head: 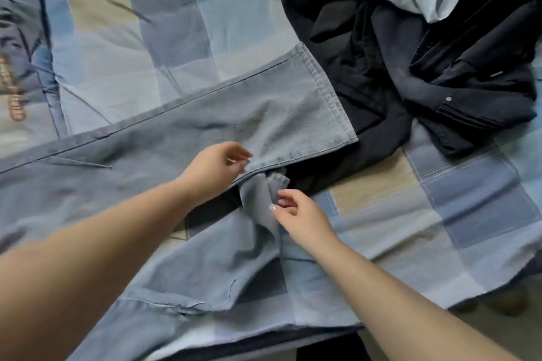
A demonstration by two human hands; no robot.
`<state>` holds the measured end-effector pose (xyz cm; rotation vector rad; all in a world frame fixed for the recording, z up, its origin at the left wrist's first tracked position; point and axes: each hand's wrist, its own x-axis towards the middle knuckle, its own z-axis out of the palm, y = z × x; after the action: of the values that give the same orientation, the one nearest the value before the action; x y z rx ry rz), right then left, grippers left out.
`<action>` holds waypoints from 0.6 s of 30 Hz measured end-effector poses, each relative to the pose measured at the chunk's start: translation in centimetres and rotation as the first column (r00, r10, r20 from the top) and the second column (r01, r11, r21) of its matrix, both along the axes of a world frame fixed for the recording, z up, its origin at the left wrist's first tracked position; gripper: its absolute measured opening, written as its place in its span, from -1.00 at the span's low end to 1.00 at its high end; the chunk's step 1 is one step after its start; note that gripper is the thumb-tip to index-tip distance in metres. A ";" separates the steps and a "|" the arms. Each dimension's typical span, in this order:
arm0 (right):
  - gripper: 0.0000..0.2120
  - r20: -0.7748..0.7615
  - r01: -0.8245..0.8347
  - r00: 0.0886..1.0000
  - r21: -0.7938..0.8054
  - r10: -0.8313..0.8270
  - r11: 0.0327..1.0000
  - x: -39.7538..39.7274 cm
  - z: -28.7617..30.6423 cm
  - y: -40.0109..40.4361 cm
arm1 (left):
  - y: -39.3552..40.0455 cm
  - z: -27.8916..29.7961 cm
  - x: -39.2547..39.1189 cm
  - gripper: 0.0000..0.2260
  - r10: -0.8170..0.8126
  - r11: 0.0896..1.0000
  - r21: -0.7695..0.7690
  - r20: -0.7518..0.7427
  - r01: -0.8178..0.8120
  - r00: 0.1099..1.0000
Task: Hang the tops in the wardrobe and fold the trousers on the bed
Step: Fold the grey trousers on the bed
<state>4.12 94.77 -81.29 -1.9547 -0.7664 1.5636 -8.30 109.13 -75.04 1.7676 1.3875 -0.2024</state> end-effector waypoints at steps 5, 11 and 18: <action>-0.47 0.088 -0.033 0.996 -0.017 0.034 0.999 -2.8 -0.1 2.1 | -4.2 -2.2 -3.4 -0.78 0.134 0.972 -0.187 -0.062 -0.144 0.989; -0.76 -0.045 0.083 0.996 0.073 -0.080 0.994 -2.0 1.5 0.2 | -6.6 -2.2 -2.9 -0.54 0.538 0.772 -0.447 0.079 -0.452 0.839; -0.71 -0.074 -0.081 0.993 0.156 0.094 0.984 0.0 5.2 -7.6 | -9.5 -0.2 1.2 -0.12 0.271 0.860 -0.500 0.278 -0.102 0.921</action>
<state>4.16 87.18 -76.13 -1.7581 -0.9213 1.5754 -7.10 99.67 -75.27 1.1789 1.1280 -0.1109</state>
